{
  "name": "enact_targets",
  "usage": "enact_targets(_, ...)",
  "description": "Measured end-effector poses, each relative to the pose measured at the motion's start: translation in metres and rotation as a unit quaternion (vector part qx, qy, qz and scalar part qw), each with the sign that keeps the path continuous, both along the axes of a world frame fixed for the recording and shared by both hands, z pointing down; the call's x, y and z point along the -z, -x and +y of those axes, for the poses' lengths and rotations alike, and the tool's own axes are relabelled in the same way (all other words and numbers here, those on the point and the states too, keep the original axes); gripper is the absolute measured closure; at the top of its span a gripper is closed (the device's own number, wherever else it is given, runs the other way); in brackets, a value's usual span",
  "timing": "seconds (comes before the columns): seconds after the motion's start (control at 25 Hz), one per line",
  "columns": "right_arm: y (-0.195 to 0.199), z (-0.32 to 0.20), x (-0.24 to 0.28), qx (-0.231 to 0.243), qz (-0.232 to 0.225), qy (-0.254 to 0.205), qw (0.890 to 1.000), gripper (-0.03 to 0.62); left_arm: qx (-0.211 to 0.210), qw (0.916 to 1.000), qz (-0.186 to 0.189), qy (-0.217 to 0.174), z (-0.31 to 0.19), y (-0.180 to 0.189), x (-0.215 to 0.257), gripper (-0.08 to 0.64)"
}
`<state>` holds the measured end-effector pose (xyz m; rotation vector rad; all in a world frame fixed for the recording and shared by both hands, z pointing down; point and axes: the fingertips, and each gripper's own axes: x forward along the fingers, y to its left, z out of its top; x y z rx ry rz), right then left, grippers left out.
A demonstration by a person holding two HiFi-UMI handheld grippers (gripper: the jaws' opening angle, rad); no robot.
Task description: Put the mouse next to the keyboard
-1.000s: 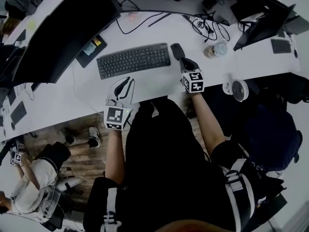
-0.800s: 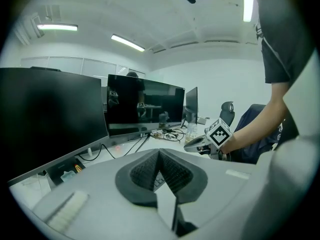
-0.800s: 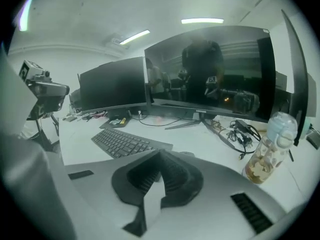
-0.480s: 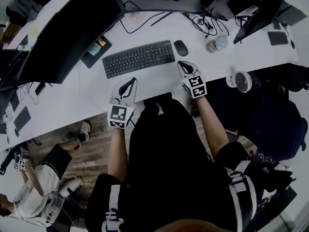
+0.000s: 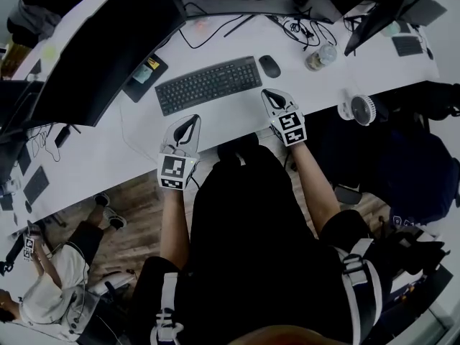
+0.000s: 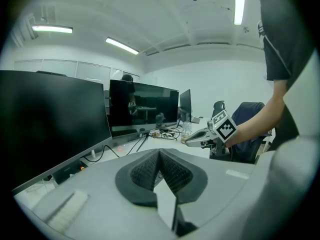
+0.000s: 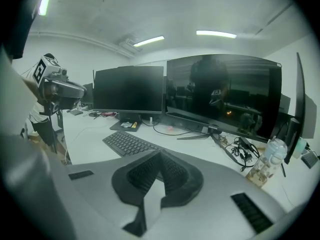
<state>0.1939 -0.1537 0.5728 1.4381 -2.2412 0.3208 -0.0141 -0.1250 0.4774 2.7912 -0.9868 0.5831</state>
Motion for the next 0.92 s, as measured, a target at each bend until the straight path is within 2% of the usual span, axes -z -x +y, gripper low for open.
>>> enact_targets(0.44, 0.017, 0.014, 0.015, -0.012, 0.001, -0.022, 1.0, 0.591, -0.012, 0.9997, 0.012, -0.02, 0.004, 0.017, 0.013, 0.56)
enact_targets(0.92, 0.023, 0.021, 0.02, -0.019, 0.003, -0.029, 0.999, 0.591, -0.016, 0.9995, 0.014, -0.024, 0.006, 0.023, 0.012, 0.56)
